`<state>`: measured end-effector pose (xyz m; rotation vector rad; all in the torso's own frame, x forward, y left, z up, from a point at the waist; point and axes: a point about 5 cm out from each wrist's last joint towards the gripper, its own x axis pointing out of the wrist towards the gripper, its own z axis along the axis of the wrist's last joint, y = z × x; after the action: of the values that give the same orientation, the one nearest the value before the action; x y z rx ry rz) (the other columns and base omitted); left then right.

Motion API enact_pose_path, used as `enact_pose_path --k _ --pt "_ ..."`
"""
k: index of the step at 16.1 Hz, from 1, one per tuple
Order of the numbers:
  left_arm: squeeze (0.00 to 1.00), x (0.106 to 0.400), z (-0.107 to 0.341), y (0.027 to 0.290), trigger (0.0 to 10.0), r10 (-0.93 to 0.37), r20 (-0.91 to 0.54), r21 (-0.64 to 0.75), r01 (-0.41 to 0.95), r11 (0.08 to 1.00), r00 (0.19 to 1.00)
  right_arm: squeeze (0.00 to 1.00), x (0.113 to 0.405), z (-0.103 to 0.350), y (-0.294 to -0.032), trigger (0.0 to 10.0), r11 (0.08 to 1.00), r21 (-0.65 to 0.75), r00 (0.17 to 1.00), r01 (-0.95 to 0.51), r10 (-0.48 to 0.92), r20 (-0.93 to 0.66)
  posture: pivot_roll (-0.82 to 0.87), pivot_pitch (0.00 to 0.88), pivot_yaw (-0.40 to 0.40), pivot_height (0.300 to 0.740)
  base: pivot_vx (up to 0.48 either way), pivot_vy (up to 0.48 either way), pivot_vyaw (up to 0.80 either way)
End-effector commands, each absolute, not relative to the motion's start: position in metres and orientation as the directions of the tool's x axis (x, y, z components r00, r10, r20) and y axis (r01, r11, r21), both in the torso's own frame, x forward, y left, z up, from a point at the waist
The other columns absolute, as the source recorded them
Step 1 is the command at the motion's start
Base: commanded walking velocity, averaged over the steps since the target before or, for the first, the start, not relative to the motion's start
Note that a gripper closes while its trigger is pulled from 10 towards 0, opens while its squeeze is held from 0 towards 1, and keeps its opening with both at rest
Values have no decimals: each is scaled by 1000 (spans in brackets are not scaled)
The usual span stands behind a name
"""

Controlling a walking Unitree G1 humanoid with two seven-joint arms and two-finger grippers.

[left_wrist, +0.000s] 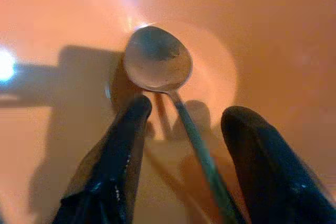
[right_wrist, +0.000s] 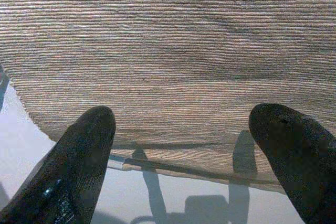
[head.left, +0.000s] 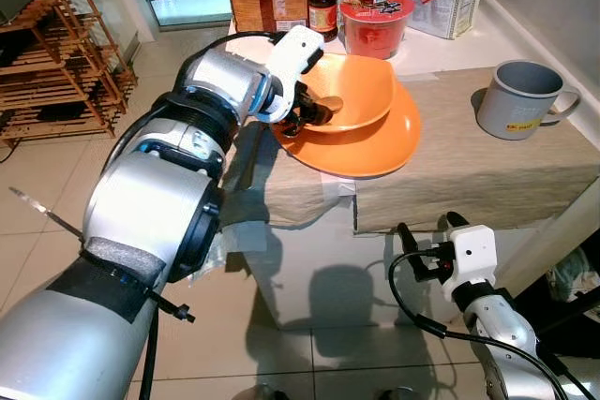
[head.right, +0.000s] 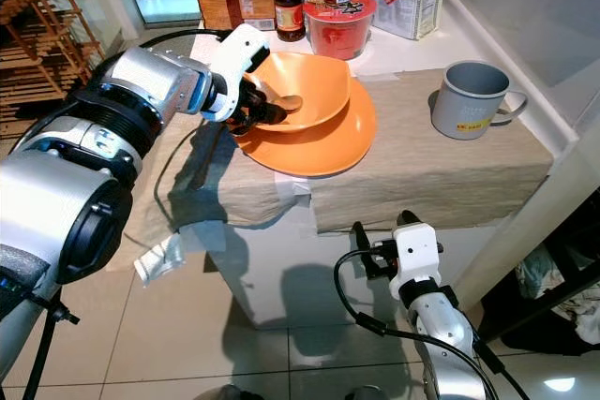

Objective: Setting the table

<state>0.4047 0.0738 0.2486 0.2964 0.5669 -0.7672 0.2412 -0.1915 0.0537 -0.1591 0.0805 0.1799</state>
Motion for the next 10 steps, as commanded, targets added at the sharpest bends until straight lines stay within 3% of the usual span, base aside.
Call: enact_pose_path --k 1,10 --pt "0 406 259 73 0 -561 -580 86 729 679 591 0 241 55 -189 10000 970 -153 979 -191 177 -96 -123 23 144 740 0 0 0" --pt "0 407 258 74 0 -569 -564 87 729 679 598 0 241 55 -189 10000 971 -154 981 -183 169 -98 -129 30 147 740 0 0 0"
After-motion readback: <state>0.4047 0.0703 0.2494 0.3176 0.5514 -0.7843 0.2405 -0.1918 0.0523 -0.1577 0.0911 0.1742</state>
